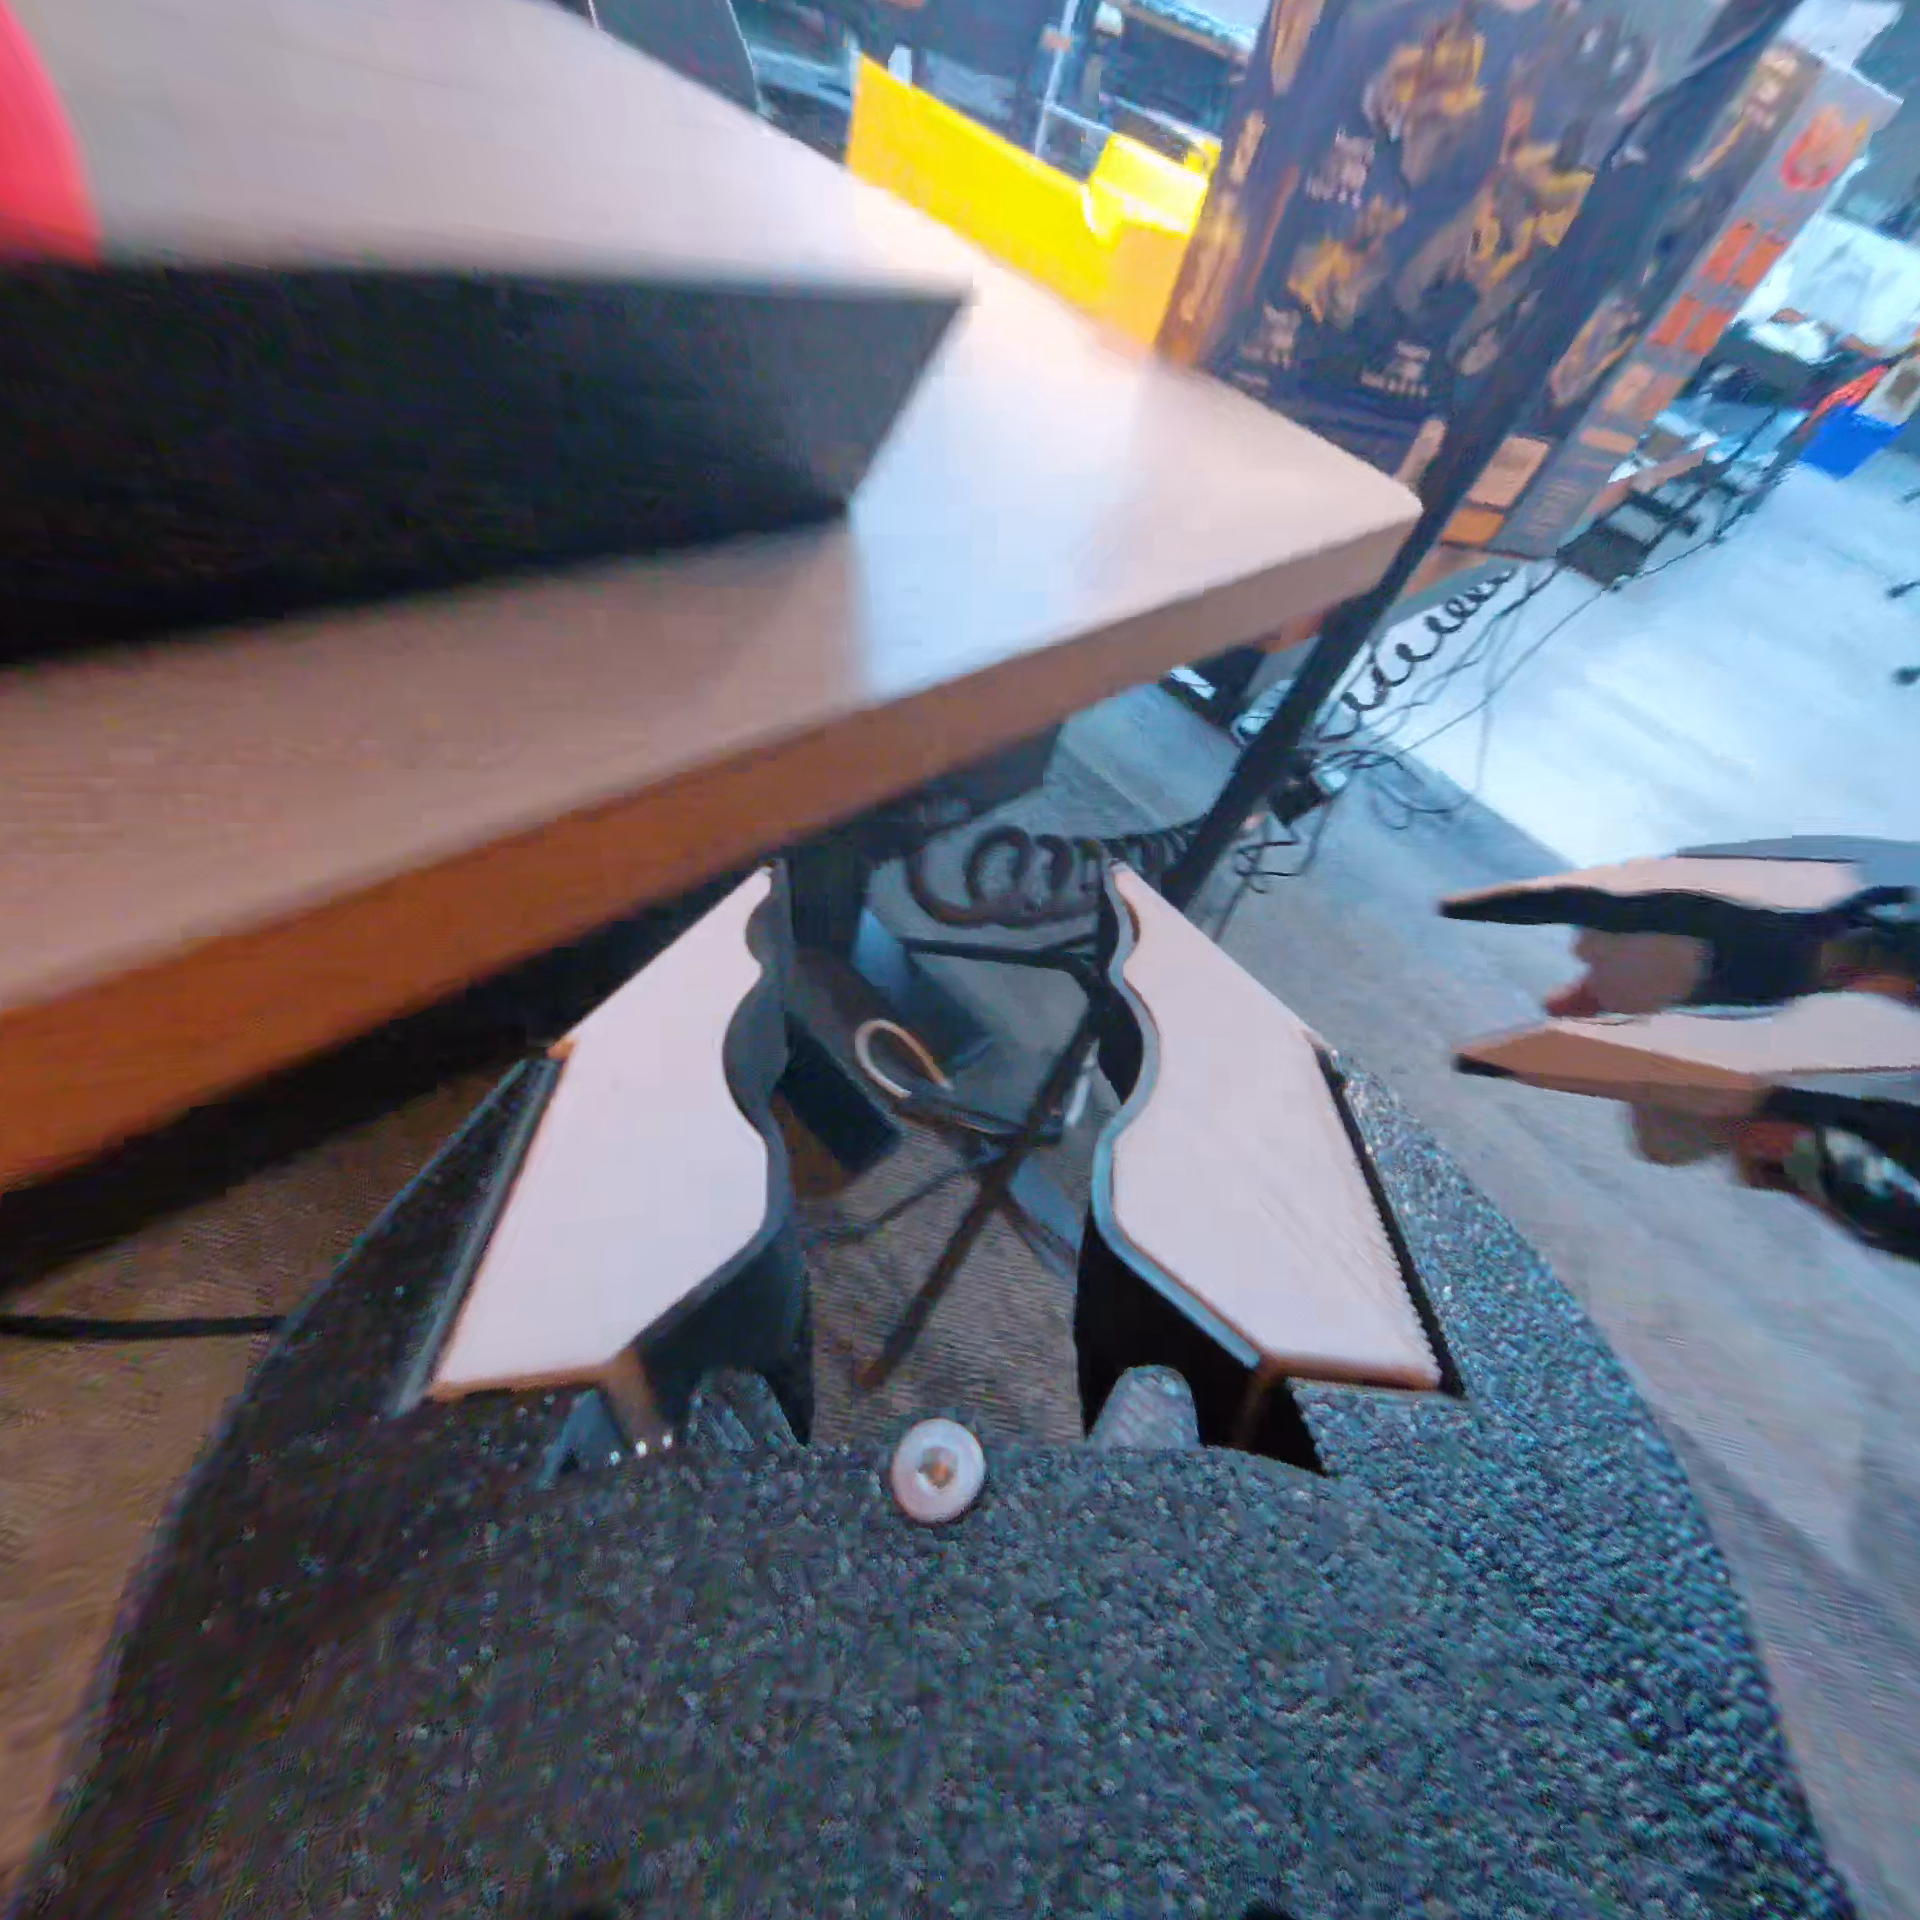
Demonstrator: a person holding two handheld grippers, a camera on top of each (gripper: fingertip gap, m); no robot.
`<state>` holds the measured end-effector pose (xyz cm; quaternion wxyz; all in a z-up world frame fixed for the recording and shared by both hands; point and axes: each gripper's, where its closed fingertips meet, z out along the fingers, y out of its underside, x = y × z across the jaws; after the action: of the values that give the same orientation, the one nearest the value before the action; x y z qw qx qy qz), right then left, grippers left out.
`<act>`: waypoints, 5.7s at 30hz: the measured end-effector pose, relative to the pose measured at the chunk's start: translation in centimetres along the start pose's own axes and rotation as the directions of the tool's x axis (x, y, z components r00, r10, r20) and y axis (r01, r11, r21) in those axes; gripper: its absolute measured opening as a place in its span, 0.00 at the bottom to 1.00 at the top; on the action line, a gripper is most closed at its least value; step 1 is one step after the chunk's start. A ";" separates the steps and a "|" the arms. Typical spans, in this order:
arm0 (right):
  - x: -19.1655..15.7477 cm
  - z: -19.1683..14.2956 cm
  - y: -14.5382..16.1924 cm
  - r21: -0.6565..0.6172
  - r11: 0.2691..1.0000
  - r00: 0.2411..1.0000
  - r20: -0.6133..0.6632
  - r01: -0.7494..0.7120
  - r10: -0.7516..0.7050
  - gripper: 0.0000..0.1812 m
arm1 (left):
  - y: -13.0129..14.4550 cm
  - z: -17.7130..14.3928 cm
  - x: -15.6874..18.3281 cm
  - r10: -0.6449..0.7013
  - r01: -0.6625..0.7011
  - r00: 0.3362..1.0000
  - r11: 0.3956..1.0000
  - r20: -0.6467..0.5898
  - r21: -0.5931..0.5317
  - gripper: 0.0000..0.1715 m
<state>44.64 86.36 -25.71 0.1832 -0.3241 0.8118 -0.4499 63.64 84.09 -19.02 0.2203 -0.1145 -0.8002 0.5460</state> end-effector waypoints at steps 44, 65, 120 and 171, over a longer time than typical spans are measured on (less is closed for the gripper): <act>42.3 -72.5 3.9 0.312 0.917 0.703 -0.593 -0.248 0.392 0.33 | -27.5 23.9 77.7 0.335 -0.326 0.681 0.935 -0.652 0.140 0.47; 86.3 -104.5 24.6 0.284 0.858 0.389 -0.799 -0.428 0.458 0.33 | -29.2 70.3 138.7 0.172 -0.247 0.395 0.966 -0.902 0.076 0.47; 208.1 -20.2 -27.1 0.093 0.923 0.579 0.754 0.375 -0.311 0.33 | -68.6 172.5 85.1 -0.215 0.189 0.851 0.977 0.479 0.102 0.48; 125.2 32.1 -56.8 0.784 0.416 -0.852 0.523 0.461 -0.041 0.35 | -81.9 115.6 13.5 -0.448 -0.062 0.264 0.876 0.854 0.478 0.43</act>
<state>-6.41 -41.70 4.81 0.4205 -0.8901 -0.0650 0.1633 1.32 -36.28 24.31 -0.2127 0.3844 -0.6403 0.6301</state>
